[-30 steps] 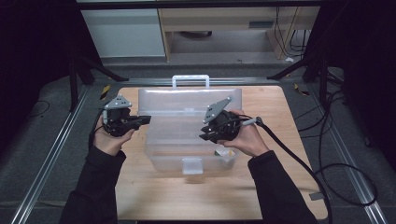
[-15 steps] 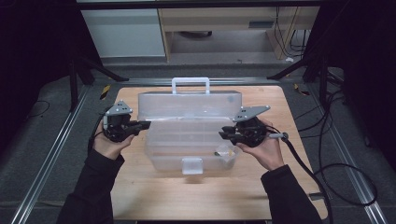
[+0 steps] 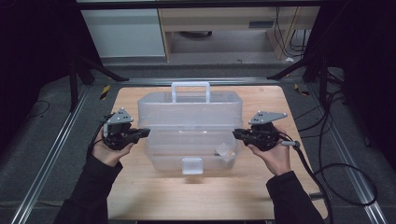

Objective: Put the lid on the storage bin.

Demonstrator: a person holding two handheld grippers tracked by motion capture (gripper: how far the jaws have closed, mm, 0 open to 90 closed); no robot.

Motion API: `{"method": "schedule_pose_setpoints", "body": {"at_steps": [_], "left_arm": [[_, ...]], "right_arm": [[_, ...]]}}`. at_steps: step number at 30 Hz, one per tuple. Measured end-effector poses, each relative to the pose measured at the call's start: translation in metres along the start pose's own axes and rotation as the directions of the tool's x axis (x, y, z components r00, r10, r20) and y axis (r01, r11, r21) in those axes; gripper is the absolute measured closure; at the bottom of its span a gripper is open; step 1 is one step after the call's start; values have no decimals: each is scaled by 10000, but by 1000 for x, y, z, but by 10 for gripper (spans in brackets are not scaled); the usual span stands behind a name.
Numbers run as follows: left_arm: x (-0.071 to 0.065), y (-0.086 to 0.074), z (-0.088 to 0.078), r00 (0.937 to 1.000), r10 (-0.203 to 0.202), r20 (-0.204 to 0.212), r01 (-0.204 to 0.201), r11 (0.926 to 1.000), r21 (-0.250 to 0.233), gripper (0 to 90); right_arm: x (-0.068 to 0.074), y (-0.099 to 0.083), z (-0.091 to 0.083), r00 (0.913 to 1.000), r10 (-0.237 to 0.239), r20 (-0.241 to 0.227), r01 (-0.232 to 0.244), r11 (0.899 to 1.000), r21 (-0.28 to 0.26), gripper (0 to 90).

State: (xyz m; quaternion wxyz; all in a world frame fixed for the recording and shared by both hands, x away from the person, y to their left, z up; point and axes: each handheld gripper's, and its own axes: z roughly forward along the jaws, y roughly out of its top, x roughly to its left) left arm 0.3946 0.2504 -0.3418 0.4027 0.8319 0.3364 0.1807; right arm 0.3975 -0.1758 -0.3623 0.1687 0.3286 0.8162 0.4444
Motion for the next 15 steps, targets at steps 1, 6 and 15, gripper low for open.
{"method": "schedule_pose_setpoints", "body": {"at_steps": [1, 6, 15], "left_arm": [[0, -1, 0, 9999, 102, -111, -101, 9999, 25, 886], [-4, -8, 1, 10000, 82, -6, -81, 9998, 185, 879], [4, -16, 0, 9994, -259, -247, 265, 9994, 243, 884]], "right_arm": [[0, 0, 0, 10000, 27, 1, -27, 10000, -29, 824], [-1, -4, -3, 9999, 129, 72, -128, 9999, -108, 828], [-6, -14, -4, 9993, 370, -14, -370, 9989, -297, 822]]}}
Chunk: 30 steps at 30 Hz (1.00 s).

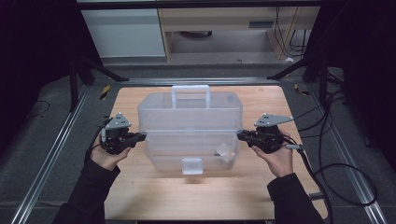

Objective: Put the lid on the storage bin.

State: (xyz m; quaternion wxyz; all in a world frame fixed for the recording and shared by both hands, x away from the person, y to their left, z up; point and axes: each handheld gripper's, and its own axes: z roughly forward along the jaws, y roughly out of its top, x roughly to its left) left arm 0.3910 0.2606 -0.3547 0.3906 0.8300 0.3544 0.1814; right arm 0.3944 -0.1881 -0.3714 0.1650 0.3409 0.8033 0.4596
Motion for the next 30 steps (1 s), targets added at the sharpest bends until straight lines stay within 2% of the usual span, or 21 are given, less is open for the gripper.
{"method": "schedule_pose_setpoints", "body": {"at_steps": [12, 23, 30], "left_arm": [[2, -9, 7, 9997, -70, -226, 81, 9987, 495, 879], [6, -16, 17, 9996, -155, -218, 176, 9947, 1010, 875], [10, -21, 23, 9990, -206, -405, 262, 9895, 1422, 873]], "right_arm": [[-3, -12, -2, 9999, 81, 121, -82, 9999, 114, 812], [-4, -18, 6, 9998, 6, 202, -18, 9984, 572, 794], [-7, -25, 9, 9994, 35, 334, -66, 9956, 935, 770]]}}
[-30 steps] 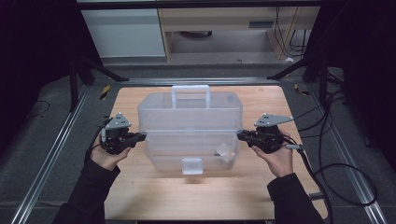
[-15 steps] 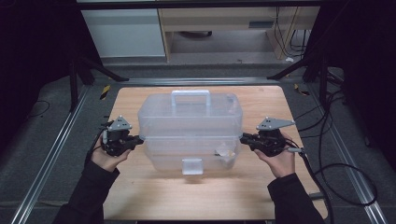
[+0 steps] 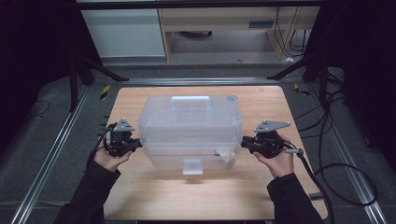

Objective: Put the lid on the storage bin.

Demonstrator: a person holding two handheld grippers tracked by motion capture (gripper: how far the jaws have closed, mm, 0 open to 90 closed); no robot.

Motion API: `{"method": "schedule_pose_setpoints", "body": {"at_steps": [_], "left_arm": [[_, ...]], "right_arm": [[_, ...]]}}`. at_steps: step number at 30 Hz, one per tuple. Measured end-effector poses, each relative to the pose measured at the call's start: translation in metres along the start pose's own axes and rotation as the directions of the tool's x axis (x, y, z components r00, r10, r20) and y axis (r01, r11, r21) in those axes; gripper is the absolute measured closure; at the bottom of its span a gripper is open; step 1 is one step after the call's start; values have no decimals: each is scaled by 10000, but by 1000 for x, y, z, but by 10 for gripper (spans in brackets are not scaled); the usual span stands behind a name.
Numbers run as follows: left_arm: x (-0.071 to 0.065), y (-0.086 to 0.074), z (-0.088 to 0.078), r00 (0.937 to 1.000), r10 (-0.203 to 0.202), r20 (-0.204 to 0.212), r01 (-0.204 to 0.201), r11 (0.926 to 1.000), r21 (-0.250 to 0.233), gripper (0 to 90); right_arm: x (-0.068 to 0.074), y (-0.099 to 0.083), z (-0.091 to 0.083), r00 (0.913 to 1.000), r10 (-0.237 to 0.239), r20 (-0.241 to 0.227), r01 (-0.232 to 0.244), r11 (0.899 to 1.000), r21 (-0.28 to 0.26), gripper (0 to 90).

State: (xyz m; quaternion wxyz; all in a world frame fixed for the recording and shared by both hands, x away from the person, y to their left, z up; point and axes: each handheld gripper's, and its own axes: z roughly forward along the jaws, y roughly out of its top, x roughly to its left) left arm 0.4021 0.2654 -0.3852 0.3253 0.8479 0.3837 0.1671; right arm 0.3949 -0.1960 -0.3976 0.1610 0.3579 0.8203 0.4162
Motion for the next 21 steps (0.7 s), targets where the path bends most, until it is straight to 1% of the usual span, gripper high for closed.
{"method": "schedule_pose_setpoints", "body": {"at_steps": [2, 5, 6, 7, 8, 9, 10, 11, 12, 13, 14, 15, 16, 18, 19, 20, 21], "left_arm": [[2, -1, 1, 9999, -92, -49, 92, 9999, 90, 874], [8, -4, 2, 9996, -288, -44, 289, 9995, 146, 874], [13, -6, 3, 9983, -548, 174, 549, 9985, -28, 863], [16, -8, 3, 9973, -715, 159, 716, 9974, -87, 862], [18, -9, 4, 9972, -741, 21, 741, 9972, -70, 858], [22, -11, 4, 9960, -884, -127, 883, 9961, -77, 853], [26, -13, 4, 9953, -958, -159, 957, 9954, -62, 842], [28, -14, 3, 9944, -1031, -229, 1029, 9946, -110, 833], [32, -16, 3, 9925, -1156, -401, 1149, 9932, -199, 819], [35, -18, 3, 9911, -1240, -478, 1230, 9921, -228, 792], [39, -21, 4, 9889, -1372, -570, 1359, 9904, -265, 776], [43, -24, 6, 9867, -1451, -739, 1432, 9892, -311, 765], [47, -27, 8, 9839, -1542, -909, 1525, 9880, -256, 748], [54, -33, 12, 9786, -1714, -1140, 1700, 9852, -220, 708], [58, -37, 16, 9754, -1798, -1276, 1781, 9837, -247, 665], [61, -40, 19, 9725, -1913, -1327, 1903, 9815, -202, 627], [63, -42, 22, 9701, -1987, -1391, 1978, 9800, -208, 588]], "right_arm": [[0, -2, 1, 10000, -48, 84, 47, 9999, 138, 768], [-2, -5, 4, 9993, -208, 326, 191, 9985, 506, 766], [-3, -6, 5, 9987, -251, 434, 223, 9977, 639, 756], [-6, -8, 5, 9986, -201, 493, 171, 9980, 611, 750], [-9, -10, 4, 9988, -99, 489, 75, 9988, 475, 746], [-12, -11, 4, 9985, -38, 550, 13, 9989, 459, 742], [-17, -13, 2, 9972, 3, 746, -41, 9987, 508, 732], [-20, -16, 2, 9959, 37, 908, -87, 9984, 555, 710], [-23, -19, 2, 9948, 86, 1019, -150, 9979, 622, 681], [-28, -24, 2, 9931, 97, 1168, -171, 9979, 626, 634], [-31, -26, 1, 9919, 165, 1261, -245, 9978, 622, 609], [-37, -30, 1, 9893, 296, 1425, -385, 9974, 603, 577], [-41, -34, 0, 9871, 403, 1549, -500, 9970, 594, 544], [-48, -39, 0, 9800, 574, 1907, -685, 9963, 523, 464], [-51, -42, -1, 9746, 656, 2140, -780, 9957, 501, 430], [-56, -47, -1, 9677, 741, 2408, -885, 9948, 495, 389], [-60, -50, -1, 9630, 815, 2568, -974, 9940, 500, 356]]}}
